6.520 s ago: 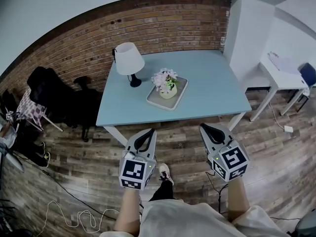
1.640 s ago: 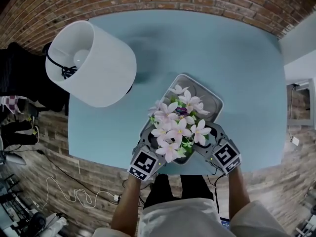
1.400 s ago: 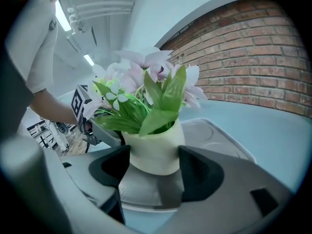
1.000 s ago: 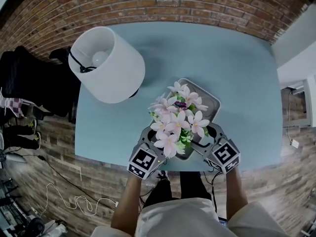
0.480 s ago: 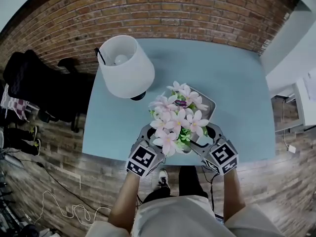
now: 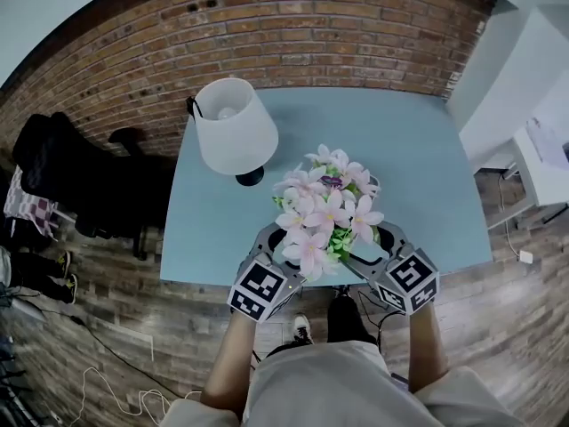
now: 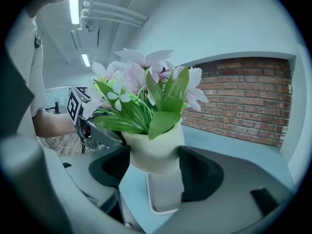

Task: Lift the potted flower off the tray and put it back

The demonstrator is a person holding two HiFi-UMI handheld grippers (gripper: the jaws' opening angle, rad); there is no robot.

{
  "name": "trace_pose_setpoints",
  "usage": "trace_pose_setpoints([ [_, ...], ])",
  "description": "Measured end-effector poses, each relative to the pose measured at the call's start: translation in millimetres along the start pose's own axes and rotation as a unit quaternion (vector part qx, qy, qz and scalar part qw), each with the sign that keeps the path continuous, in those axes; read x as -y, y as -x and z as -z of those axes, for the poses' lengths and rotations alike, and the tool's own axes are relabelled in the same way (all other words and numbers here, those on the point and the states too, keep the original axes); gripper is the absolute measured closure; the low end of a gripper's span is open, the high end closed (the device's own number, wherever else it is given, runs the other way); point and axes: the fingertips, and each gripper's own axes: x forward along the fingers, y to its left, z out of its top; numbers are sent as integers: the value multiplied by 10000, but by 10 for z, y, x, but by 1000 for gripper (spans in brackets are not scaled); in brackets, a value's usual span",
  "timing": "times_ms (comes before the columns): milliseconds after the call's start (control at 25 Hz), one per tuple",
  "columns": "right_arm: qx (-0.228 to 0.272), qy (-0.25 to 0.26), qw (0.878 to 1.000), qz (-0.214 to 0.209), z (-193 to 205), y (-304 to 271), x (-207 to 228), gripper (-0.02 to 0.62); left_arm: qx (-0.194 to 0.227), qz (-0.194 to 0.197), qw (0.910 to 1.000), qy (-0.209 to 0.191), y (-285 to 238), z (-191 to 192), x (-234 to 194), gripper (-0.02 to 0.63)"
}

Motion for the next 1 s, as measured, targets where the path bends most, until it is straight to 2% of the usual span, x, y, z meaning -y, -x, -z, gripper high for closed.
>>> trace_pose_setpoints([
  [280, 57, -100, 9993, 363, -112, 278, -212, 268, 159, 120, 9997, -164, 201, -201, 207, 189],
  [520, 91, 45, 9982, 586, -201, 480, -362, 273, 275, 206, 9992, -225, 340, -305, 375, 189],
  [800, 191, 44, 9975, 675, -295, 630, -444, 273, 302, 241, 9982, -458, 444, -451, 487, 189],
  [1000, 156, 68, 9974, 699, -257, 671, -440, 273, 297, 266, 9983, -417, 416, -430, 532, 189],
])
